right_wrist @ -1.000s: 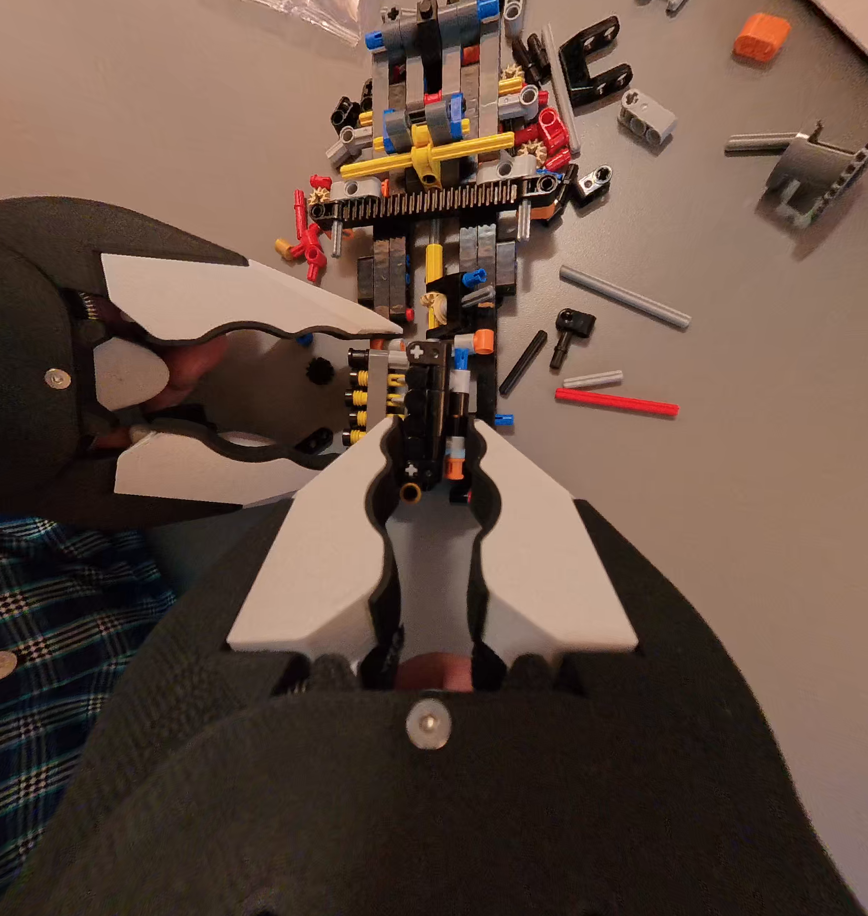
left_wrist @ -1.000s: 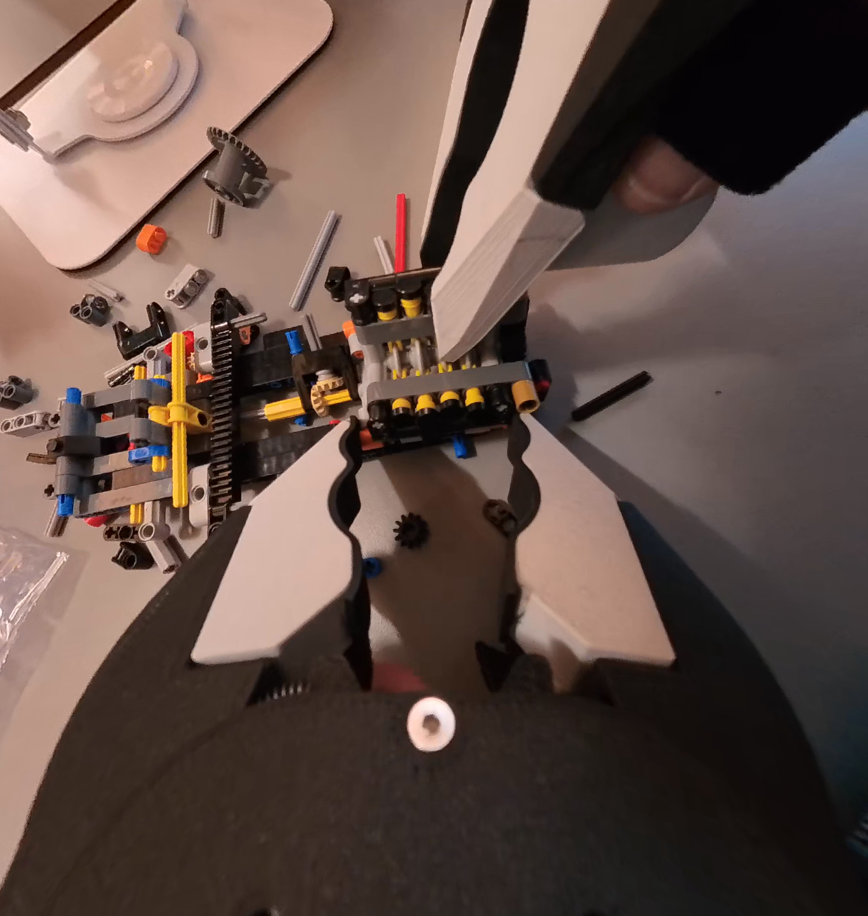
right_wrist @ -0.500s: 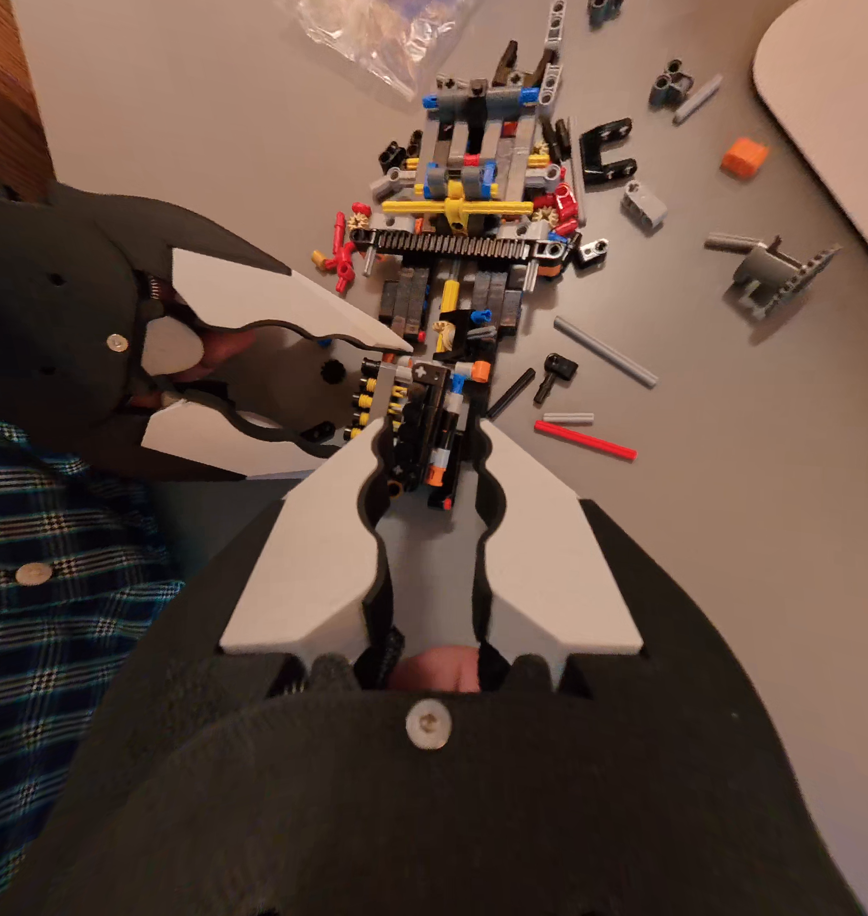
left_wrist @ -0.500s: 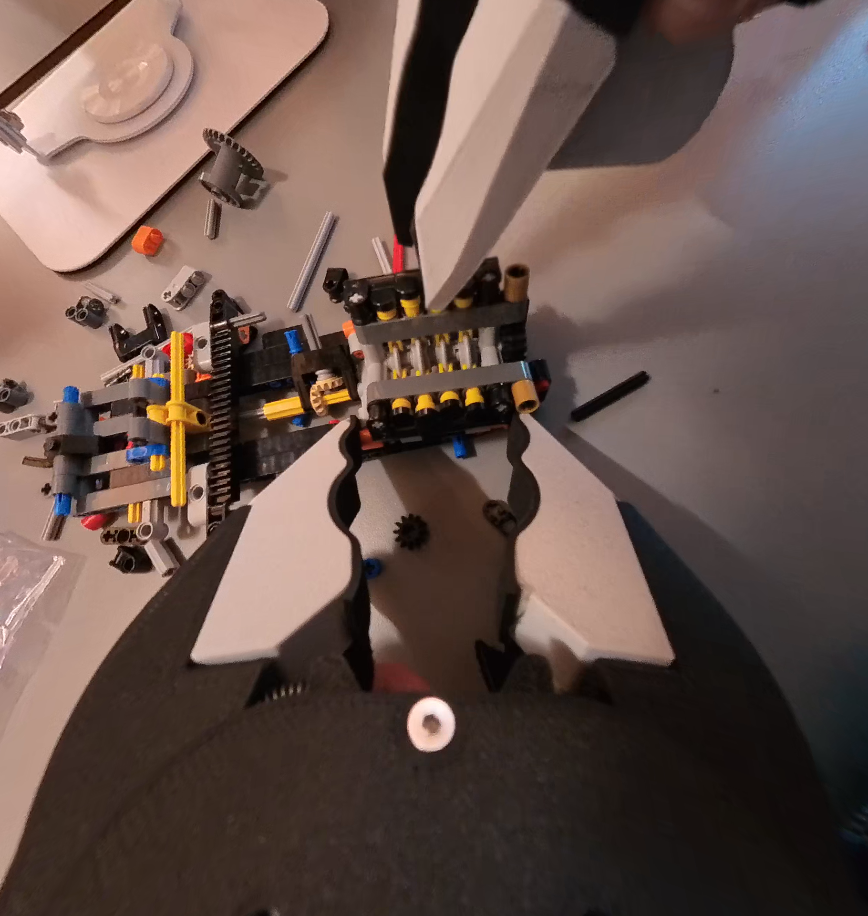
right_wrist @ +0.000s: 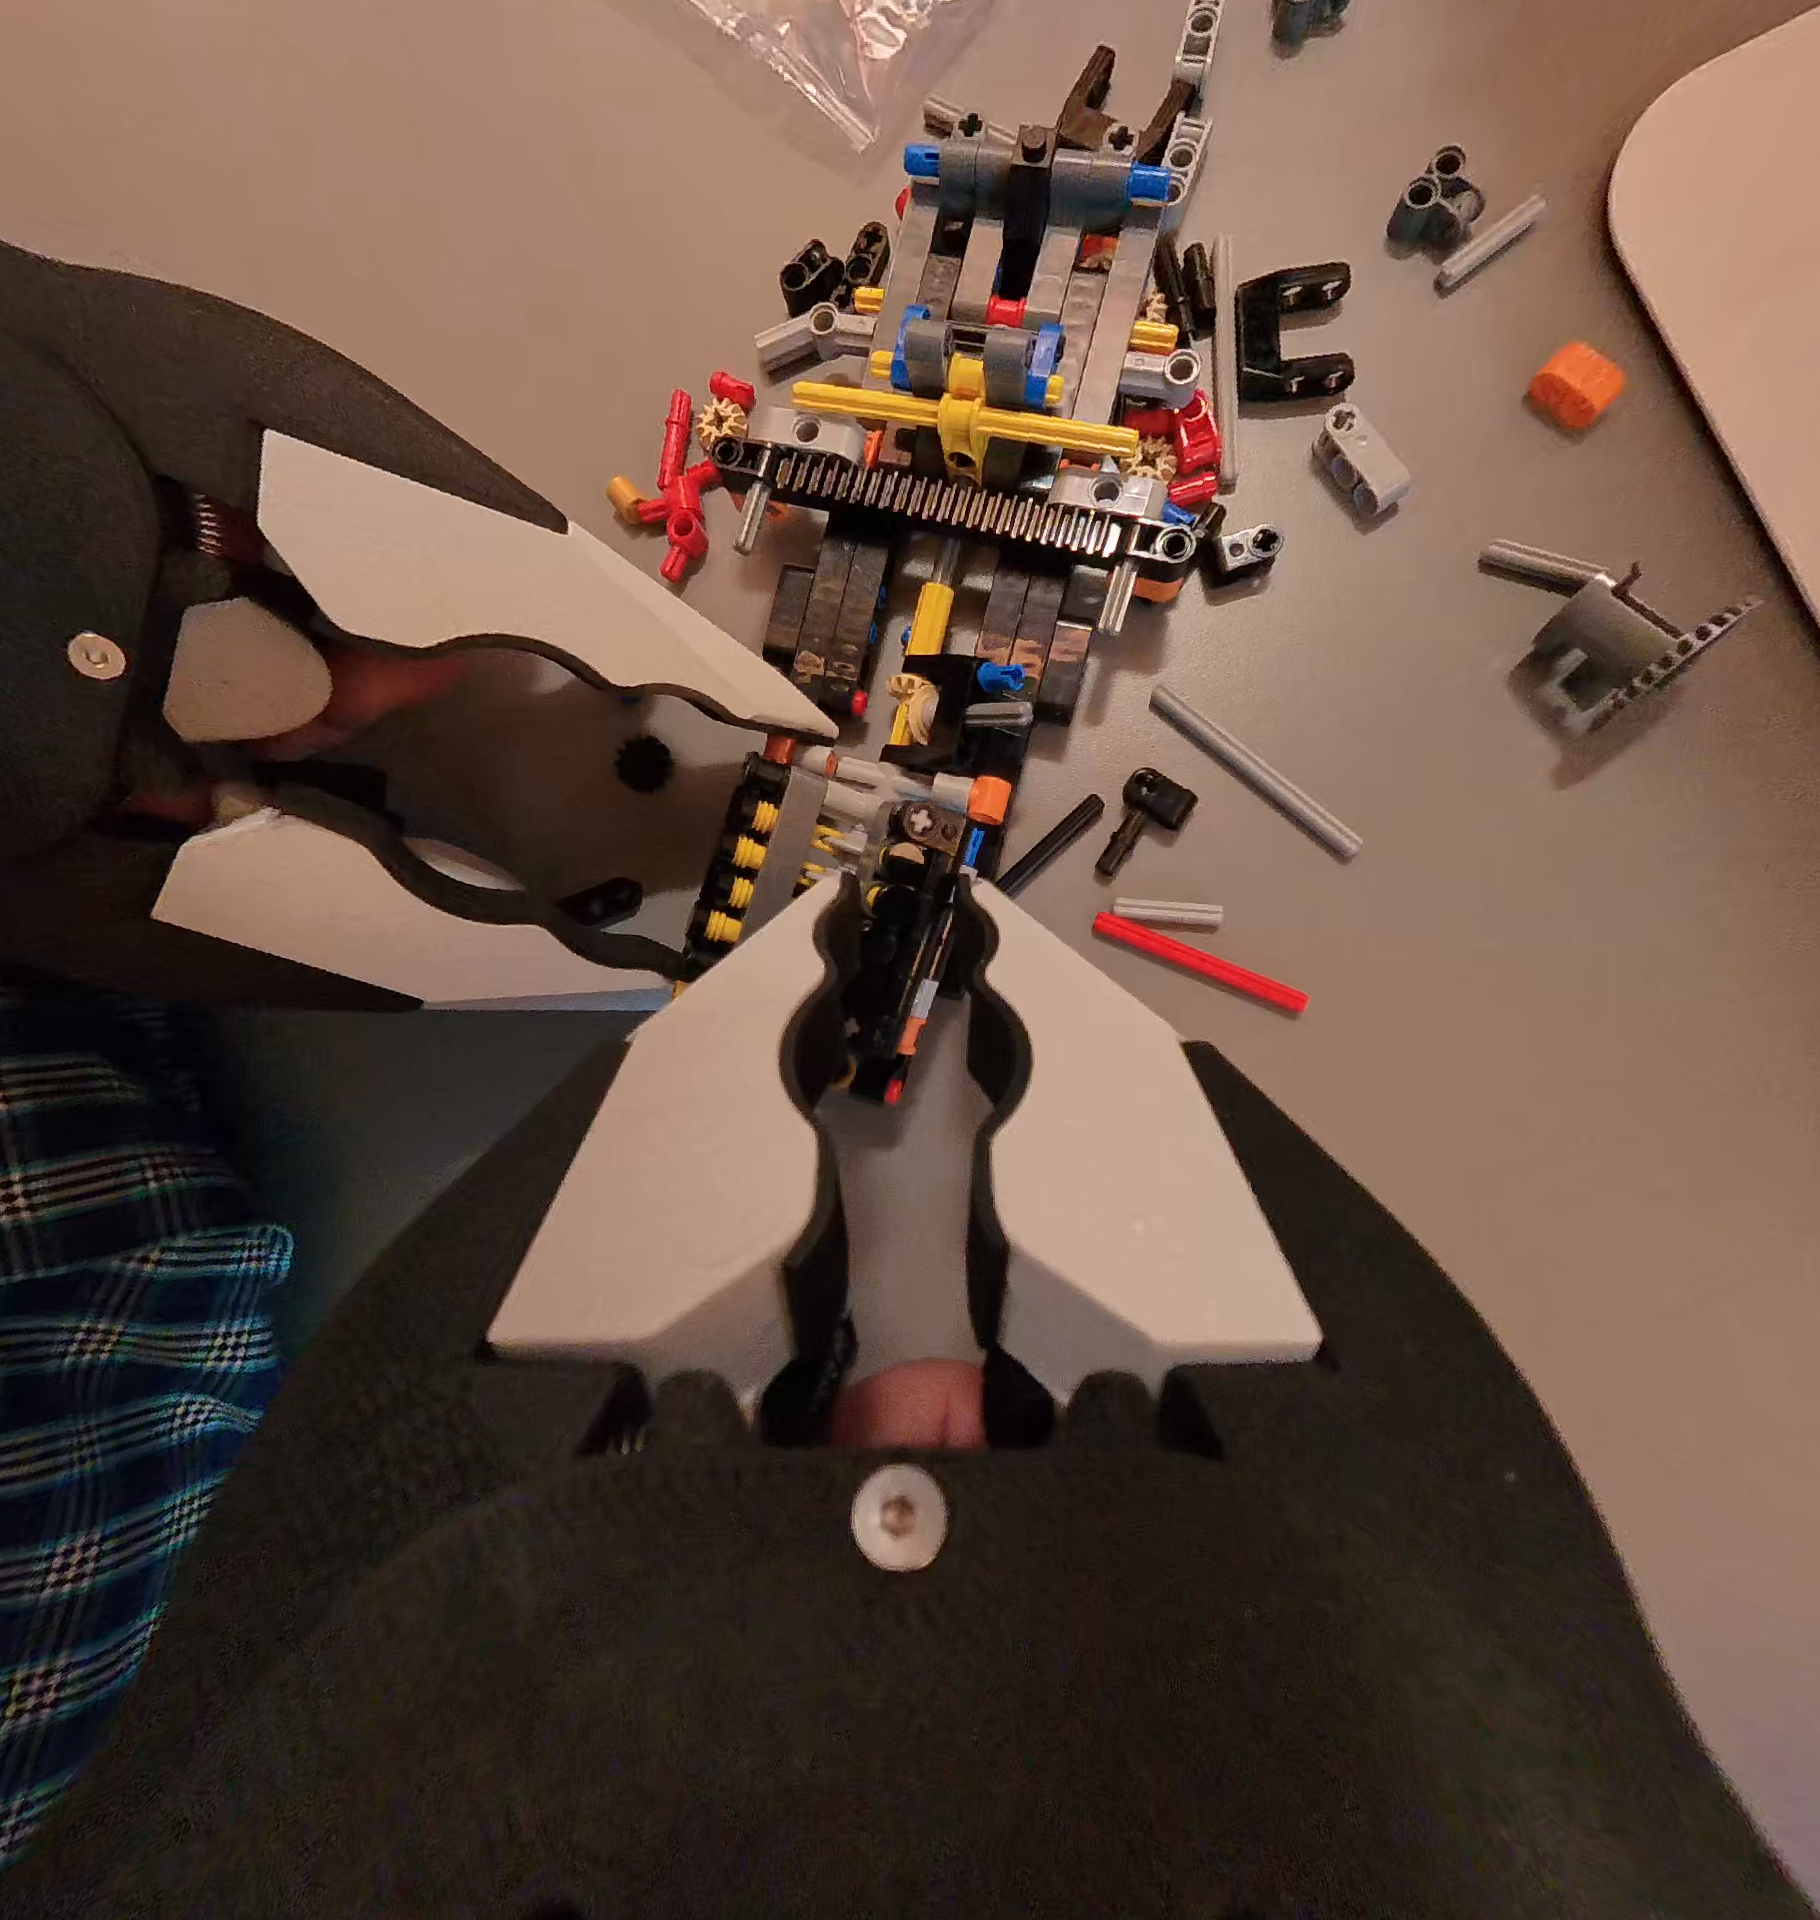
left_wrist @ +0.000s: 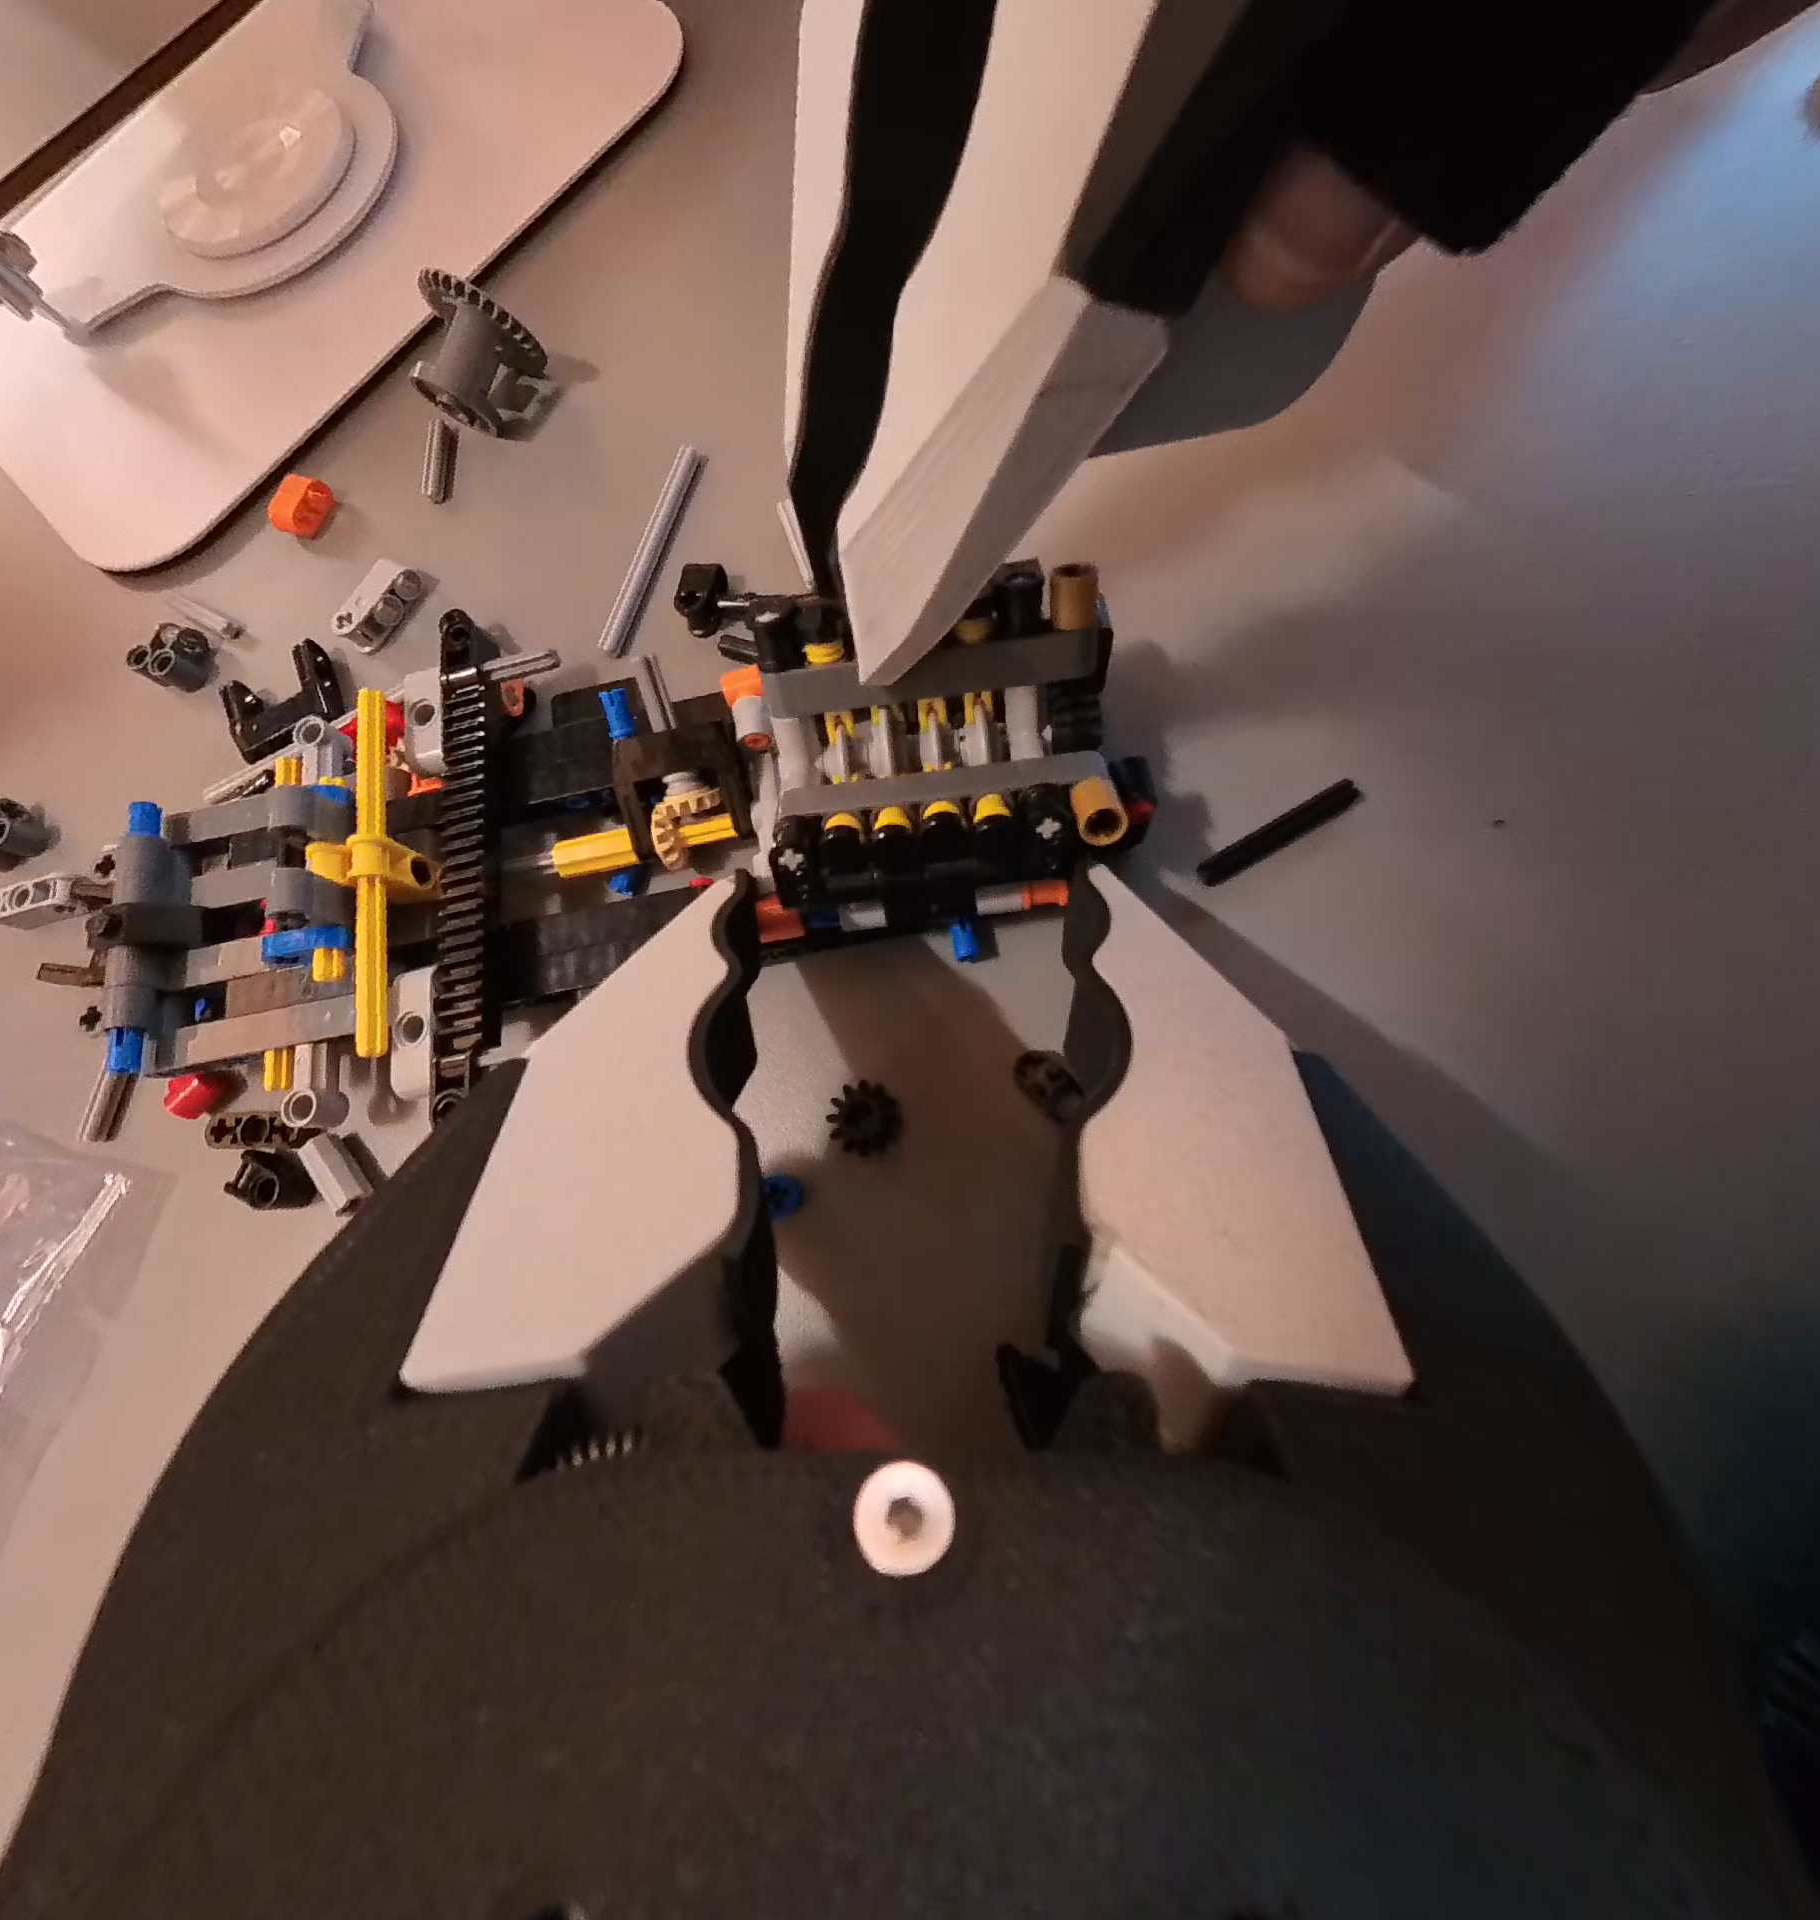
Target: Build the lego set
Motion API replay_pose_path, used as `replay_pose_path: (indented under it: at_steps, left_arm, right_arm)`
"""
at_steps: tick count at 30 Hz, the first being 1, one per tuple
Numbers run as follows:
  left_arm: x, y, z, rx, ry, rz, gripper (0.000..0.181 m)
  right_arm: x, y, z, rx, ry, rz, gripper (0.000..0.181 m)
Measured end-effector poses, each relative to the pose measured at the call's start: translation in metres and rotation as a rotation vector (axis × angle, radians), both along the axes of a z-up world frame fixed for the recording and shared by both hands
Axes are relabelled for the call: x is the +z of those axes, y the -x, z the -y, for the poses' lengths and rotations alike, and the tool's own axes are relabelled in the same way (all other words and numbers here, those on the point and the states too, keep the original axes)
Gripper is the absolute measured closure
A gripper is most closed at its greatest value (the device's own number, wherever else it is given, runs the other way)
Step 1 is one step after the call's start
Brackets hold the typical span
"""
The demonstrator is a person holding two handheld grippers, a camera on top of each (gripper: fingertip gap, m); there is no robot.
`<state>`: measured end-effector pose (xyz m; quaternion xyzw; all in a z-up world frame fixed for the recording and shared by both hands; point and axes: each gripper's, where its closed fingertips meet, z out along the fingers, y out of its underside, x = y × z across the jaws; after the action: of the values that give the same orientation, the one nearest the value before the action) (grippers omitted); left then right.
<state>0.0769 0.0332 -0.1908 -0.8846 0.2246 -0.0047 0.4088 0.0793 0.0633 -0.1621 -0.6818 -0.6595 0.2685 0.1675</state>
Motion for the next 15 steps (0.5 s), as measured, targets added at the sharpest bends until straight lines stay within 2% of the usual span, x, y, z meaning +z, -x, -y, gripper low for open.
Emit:
replay_pose_path:
  at_steps: [9,15]
  left_arm:
    - [0.0002,-0.0008,0.0003,-0.01,-0.002,-0.004,0.125]
    - [0.0003,-0.0021,0.0009,-0.015,-0.001,0.0,0.125]
  right_arm:
    - [-0.0033,0.0019,-0.0022,-0.008,0.036,0.002,0.166]
    - [-0.0016,0.0003,-0.0004,0.035,0.073,0.003,0.163]
